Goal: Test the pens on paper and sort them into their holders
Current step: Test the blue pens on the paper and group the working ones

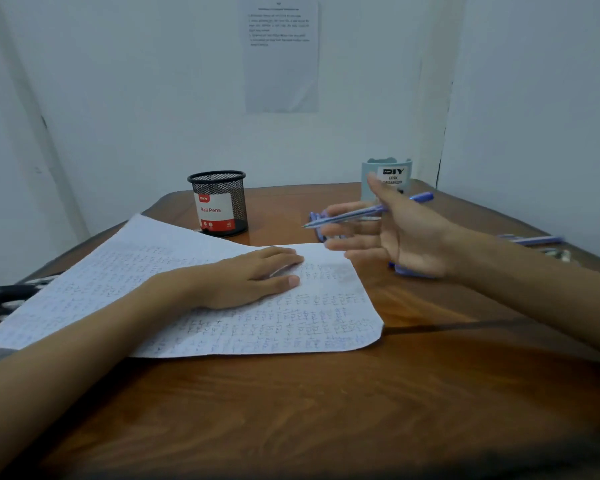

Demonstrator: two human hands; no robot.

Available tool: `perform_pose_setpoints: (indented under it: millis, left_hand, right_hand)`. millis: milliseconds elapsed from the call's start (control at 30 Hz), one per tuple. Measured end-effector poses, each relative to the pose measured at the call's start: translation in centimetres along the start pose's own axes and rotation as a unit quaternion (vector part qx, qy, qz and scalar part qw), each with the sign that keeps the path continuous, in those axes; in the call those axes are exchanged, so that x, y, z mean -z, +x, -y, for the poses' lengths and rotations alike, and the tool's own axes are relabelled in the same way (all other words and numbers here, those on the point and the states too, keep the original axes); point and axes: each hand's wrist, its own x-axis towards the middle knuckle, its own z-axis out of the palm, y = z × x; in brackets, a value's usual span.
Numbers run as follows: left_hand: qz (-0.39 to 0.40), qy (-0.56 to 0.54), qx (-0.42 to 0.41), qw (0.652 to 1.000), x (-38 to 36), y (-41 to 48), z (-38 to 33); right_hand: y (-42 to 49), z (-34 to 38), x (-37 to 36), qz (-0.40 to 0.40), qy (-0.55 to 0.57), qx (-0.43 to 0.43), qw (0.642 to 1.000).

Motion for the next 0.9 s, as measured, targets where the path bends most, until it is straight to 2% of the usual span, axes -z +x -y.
perform_pose_setpoints:
  millis: [167,267,400,633,900]
  left_hand:
    - [-0.007,0.002,0.012,1.000,0.0,0.0,0.5]
    - [-0.010,0.008,0.013,1.000,0.0,0.1,0.4]
    - [-0.011,0.018,0.011,1.000,0.1,0.1,0.4]
    - [-0.016,0.027,0.007,0.999,-0.1,0.1,0.5]
    - [-0.016,0.028,0.006,0.999,-0.1,0.2,0.6]
  right_hand:
    - [-0.2,-2.6,-1.3,-0.069,-0.165,0.035,0.983]
    - [-0.2,-2.8,-1.9,-0.030,-0.232,0.064,0.970]
    - [-0.4,-2.6,-1.9,0.017,-0.226,0.079,0.971]
    - [0.2,-3.1,-1.6,-0.009,-0.327,0.145,0.934]
    - [0.2,-3.1,-1.5,0.031,-0.321,0.123,0.938]
